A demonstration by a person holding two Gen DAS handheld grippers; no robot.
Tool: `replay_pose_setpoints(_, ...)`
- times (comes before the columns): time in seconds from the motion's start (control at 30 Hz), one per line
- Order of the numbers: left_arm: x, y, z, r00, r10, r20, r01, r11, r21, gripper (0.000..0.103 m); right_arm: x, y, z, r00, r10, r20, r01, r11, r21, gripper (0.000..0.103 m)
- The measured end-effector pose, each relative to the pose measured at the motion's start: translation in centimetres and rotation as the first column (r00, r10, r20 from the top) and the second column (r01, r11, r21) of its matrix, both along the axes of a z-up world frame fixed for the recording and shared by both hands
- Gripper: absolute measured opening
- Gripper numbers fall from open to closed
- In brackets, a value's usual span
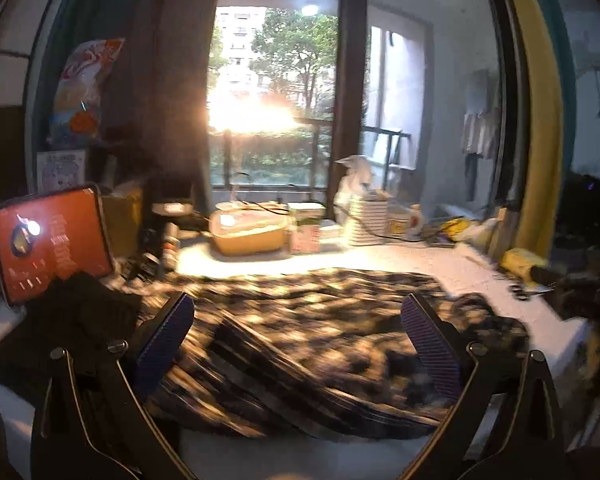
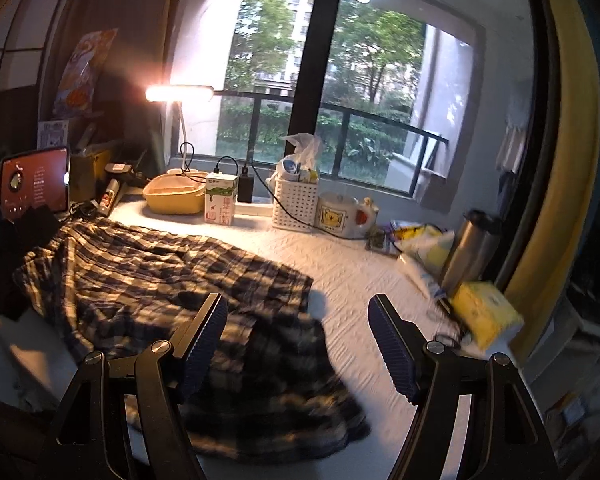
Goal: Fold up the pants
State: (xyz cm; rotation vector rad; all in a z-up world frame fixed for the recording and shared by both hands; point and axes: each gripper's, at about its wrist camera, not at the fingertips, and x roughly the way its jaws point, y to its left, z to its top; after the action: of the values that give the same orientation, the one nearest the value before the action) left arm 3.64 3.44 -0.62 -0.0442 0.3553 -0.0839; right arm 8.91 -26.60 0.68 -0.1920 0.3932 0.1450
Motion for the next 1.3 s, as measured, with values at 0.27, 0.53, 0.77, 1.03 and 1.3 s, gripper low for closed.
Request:
replay_pose_setpoints(0.27, 8.6, 5.6, 0.1, 0.989, 0.082, -0.125, -0.078, 0.996, 0.037, 0.102, 7.6, -1.9, 0.5, 0.996, 0.040, -0.078, -0.041, 0.999, -0.020, 0.075)
replay_pose_setpoints(0.53, 16.7, 8.0, -3.8, 0.935, 0.086, -0.344, -0.036, 0.988, 0.151, 0.102, 14.1, -2.5, 0.3, 0.992, 0.043, -0.118, -0.049, 0.998, -0.050, 0.076)
replay_pose_setpoints(0.77, 22.7, 11.3, -7.5, 0.857, 0.100, -0.505, -0.018, 0.986, 0.164, 0.102, 22.0, -3.7, -1.1, 0.963, 0.097, -0.253, -0.085, 0.995, 0.059, 0.076)
replay_pose_setpoints(1.03, 26.2, 11.8, -11.4, 0.771, 0.082, -0.632, 0.037, 0.984, 0.173, 0.078, 29.2, -2.8, -6.3, 0.862, 0.217, -0.459, -0.146, 0.972, 0.186, 0.076)
replay_pose_setpoints(1.3, 25.6, 9.6, -11.4, 0.771, 0.010, -0.637, 0.103, 0.985, 0.140, 0.018, 28.8, 1.6, -10.2, 0.804, 0.302, -0.513, -0.282, 0.952, 0.120, 0.043)
